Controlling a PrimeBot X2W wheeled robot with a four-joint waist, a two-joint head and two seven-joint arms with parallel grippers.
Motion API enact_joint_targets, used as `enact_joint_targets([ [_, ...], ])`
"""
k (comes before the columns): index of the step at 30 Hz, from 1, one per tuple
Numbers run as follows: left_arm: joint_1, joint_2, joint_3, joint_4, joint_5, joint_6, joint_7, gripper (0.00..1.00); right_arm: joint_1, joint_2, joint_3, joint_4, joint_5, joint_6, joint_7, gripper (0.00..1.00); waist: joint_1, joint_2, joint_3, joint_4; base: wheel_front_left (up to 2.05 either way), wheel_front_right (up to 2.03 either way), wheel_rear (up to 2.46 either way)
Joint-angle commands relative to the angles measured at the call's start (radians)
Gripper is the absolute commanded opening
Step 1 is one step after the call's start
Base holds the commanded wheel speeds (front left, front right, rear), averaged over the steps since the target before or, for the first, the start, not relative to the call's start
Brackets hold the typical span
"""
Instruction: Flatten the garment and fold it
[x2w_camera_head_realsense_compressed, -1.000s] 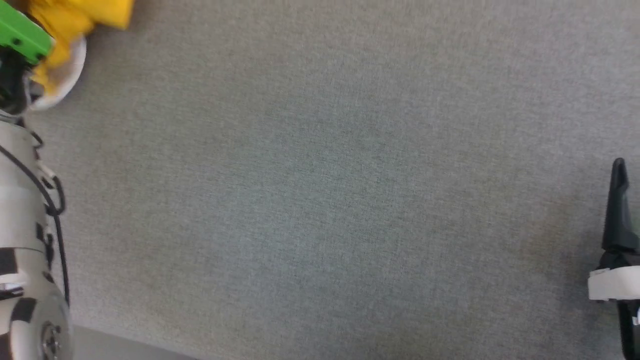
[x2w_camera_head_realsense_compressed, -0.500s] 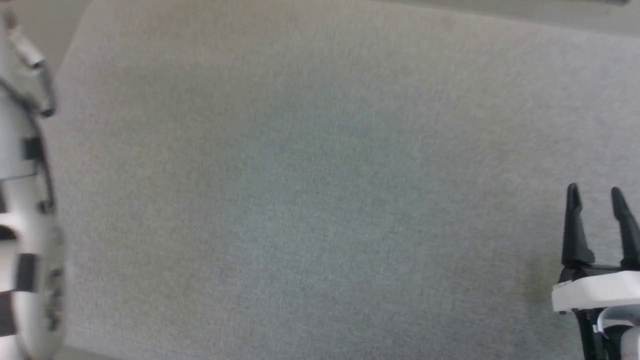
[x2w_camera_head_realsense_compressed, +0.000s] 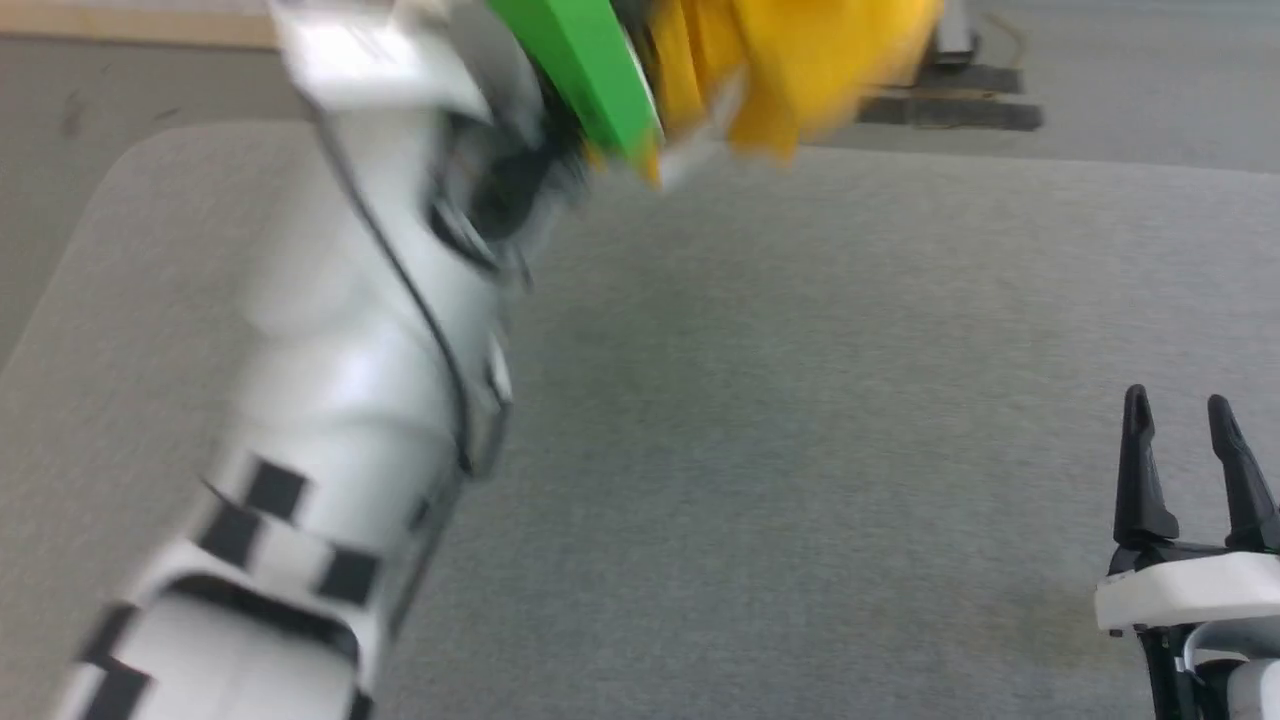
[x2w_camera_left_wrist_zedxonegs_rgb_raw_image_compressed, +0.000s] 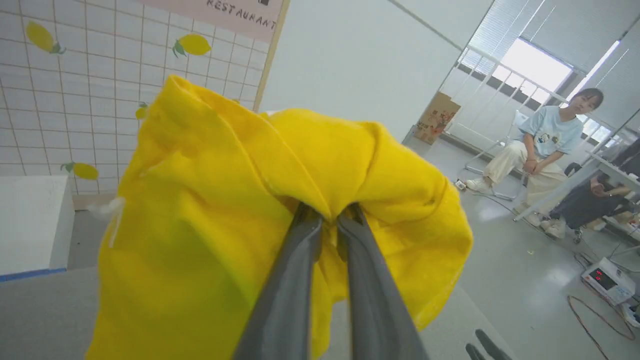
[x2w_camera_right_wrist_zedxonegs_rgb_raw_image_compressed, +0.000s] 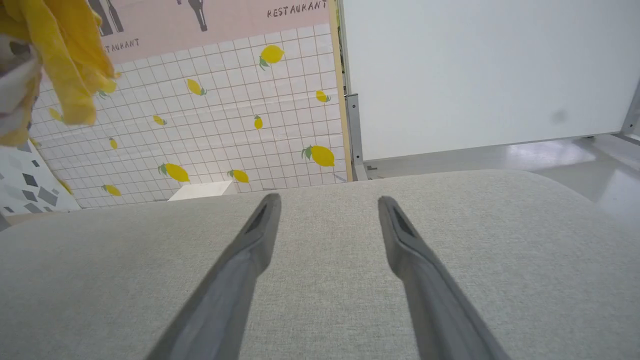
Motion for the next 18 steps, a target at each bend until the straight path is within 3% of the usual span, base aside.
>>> enact_joint_targets([
  [1,0.058,-0.004,-0.041,0.013,0.003,-0.006,-0.020,0.00,0.009,0.000,-0.001,0.003,0.007,0.005,-0.007,1.00,0.0001,0.0000,-0.057,-0.091,0.00,0.00,0.00],
  [9,0.292,-0.008,-0.297,0.193,0.110,-0.006,-0.041,0.00,0.047,0.000,-0.019,-0.009,0.004,0.005,0.000,1.00,0.0001,0.0000,-0.064,-0.162,0.00,0.00,0.00],
  [15,0.381,-0.021,-0.378,0.307,0.081,-0.004,0.054,0.00,0.061,0.000,-0.024,-0.012,0.010,0.005,0.001,1.00,0.0001,0.0000,-0.069,-0.167,0.00,0.00,0.00],
  [16,0.384,-0.022,-0.375,0.312,0.068,-0.003,0.063,0.15,0.063,0.000,-0.024,-0.012,0.012,0.005,0.001,1.00,0.0001,0.0000,-0.071,-0.164,0.00,0.00,0.00],
  [17,0.384,-0.023,-0.359,0.311,0.044,-0.001,0.058,1.00,0.064,0.000,-0.021,-0.011,0.016,0.005,0.000,1.00,0.0001,0.0000,-0.076,-0.160,0.00,0.00,0.00],
  [18,0.381,-0.024,-0.346,0.307,0.027,0.002,0.053,1.00,0.065,0.000,-0.020,-0.010,0.019,0.005,-0.001,1.00,0.0001,0.0000,-0.081,-0.155,0.00,0.00,0.00],
])
